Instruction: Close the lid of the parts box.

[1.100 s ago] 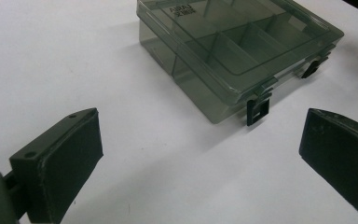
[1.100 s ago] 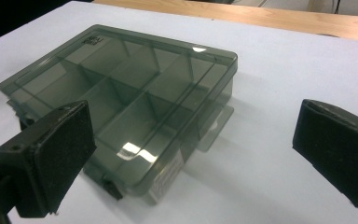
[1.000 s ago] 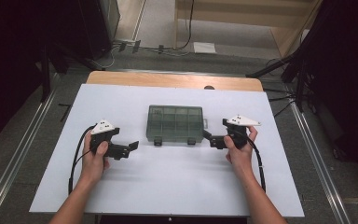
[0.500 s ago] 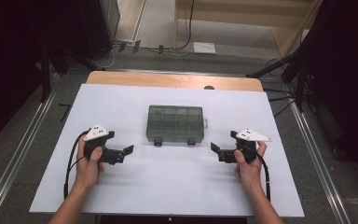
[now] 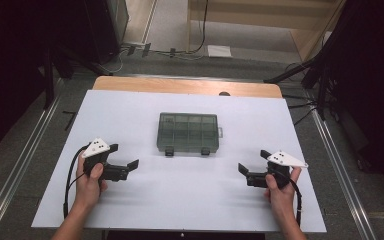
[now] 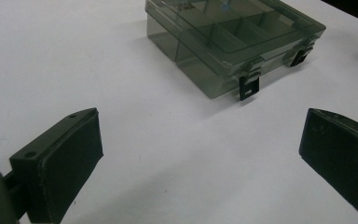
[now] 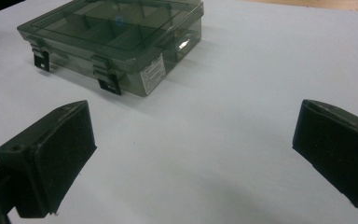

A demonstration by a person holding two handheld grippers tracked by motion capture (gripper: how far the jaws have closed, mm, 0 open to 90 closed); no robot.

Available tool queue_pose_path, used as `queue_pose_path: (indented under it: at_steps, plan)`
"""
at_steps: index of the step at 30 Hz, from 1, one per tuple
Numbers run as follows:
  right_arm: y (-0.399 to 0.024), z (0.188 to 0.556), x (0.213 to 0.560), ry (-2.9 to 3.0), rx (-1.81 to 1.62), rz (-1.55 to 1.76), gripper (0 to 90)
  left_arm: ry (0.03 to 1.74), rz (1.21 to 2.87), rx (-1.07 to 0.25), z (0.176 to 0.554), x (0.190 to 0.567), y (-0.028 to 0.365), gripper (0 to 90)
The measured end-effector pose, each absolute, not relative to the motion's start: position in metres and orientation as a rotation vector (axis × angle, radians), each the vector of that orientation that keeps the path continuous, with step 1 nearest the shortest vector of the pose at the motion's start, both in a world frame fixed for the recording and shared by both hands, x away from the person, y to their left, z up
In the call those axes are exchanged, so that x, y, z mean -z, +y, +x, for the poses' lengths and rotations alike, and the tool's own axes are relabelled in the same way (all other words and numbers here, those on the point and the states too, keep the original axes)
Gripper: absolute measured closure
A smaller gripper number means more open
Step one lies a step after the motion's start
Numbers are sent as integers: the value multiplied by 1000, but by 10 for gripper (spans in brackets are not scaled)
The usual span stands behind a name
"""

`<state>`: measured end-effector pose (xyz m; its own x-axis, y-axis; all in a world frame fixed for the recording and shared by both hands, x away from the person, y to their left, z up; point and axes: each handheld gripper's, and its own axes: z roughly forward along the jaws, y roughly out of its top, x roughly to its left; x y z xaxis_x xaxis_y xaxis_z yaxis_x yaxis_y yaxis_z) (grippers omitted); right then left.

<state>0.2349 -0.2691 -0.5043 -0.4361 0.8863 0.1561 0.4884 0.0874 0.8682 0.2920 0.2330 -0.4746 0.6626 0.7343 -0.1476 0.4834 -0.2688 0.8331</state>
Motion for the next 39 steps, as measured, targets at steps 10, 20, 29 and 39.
queue_pose_path:
  at_steps: [10, 20, 29, 39]
  plan:
    - [-281, 216, 508, 1961, -1272, 1353, 0, 959, 1926, -363, 279, 477, 241, 0]
    - [-293, 198, 508, 1932, -1268, 1372, 0, 974, 1920, -366, 270, 479, 252, 0]
    - [-304, 183, 509, 1924, -1267, 1374, 0, 974, 1921, -378, 260, 479, 259, 0]
    - [-313, 167, 509, 1917, -1267, 1360, 0, 998, 1899, -396, 250, 480, 271, 0]
